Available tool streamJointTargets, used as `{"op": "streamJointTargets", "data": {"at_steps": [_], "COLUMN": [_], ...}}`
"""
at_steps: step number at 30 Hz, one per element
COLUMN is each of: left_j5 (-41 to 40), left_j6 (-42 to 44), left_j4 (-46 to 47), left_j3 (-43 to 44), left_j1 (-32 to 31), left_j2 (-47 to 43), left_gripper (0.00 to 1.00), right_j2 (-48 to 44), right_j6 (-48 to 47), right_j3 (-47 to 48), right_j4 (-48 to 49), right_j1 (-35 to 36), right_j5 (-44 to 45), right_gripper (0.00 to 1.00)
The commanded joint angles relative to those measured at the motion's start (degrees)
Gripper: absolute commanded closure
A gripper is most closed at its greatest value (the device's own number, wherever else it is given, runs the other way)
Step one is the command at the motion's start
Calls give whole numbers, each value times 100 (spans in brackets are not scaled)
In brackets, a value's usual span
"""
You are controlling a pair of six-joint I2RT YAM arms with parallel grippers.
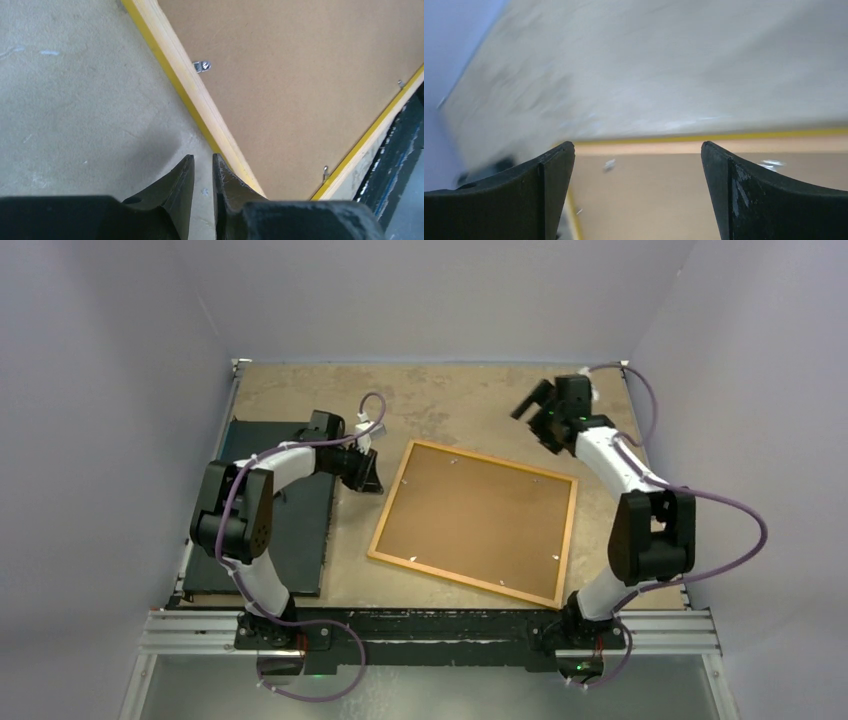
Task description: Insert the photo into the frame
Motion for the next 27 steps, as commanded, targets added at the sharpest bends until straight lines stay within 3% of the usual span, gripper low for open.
{"op": "streamJointTargets", "data": {"at_steps": [1,6,9,16,27], "left_j5": [-373,-629,-672,-863,-1332], "left_j6": [612,912,1070,1292,1524], "left_j4": [-279,-377,-449,-484,-275], "left_j3": [140,43,-5,-249,-543], "left_j1": [43,26,18,-230,-624], "left_j2": [-194,-117,-118,-153,-258], "left_gripper": [81,81,82,83,85], "right_j2": [-300,-1612,-1894,-997,-749], "right_j6": [190,251,167,90,-244], "right_j3": [-681,-1851,-2217,-2401,-2209], "right_j4": [-1775,-981,-507,229,364], "right_j1": [-892,-1631,-1824,-1991,-1991], "right_j5": [1379,1533,1292,128,93], "right_gripper": [1,1,1,1,1]}}
